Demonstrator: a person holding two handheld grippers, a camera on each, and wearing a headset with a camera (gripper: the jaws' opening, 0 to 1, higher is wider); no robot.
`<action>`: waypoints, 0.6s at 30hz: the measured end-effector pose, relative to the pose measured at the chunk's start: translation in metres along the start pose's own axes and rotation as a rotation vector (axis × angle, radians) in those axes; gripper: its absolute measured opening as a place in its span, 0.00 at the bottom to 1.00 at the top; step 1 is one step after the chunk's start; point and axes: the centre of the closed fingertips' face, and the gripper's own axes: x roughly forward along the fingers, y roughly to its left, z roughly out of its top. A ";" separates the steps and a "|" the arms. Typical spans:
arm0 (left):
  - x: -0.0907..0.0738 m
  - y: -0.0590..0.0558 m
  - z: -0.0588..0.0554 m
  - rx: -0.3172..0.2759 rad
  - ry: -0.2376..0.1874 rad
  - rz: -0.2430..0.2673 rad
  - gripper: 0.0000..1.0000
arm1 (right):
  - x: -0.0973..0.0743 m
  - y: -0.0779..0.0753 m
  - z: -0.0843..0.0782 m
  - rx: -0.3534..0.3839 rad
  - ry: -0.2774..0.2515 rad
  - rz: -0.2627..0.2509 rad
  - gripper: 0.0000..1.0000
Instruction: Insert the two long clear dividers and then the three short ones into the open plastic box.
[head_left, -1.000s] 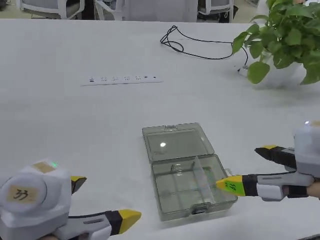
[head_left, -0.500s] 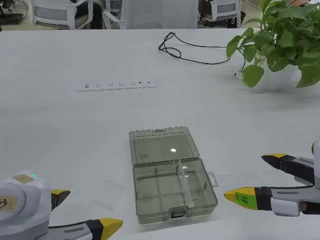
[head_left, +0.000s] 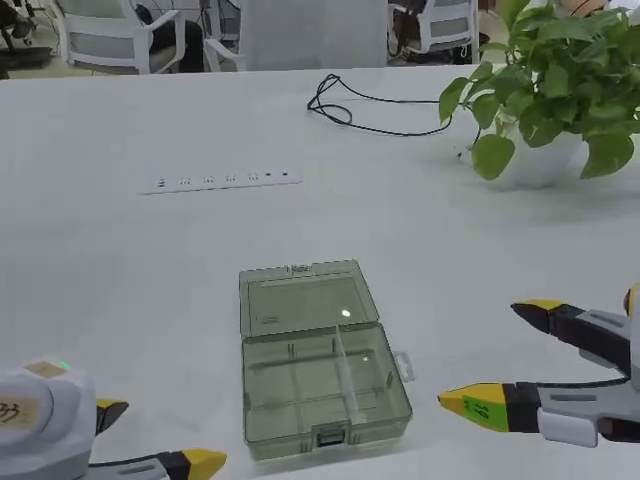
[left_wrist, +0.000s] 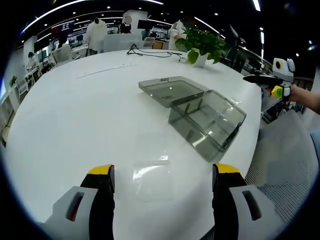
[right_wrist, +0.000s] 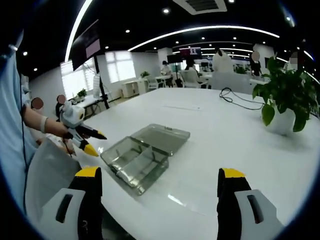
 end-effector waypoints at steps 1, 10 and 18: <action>0.001 0.001 0.000 -0.006 -0.003 0.002 0.81 | 0.000 -0.001 0.000 -0.002 -0.003 0.001 0.95; 0.006 0.005 -0.012 0.010 0.042 0.034 0.67 | -0.001 -0.002 0.002 0.024 -0.037 0.014 0.97; 0.011 0.014 -0.012 0.141 0.107 0.110 0.48 | -0.003 -0.005 0.000 0.027 -0.036 0.001 0.96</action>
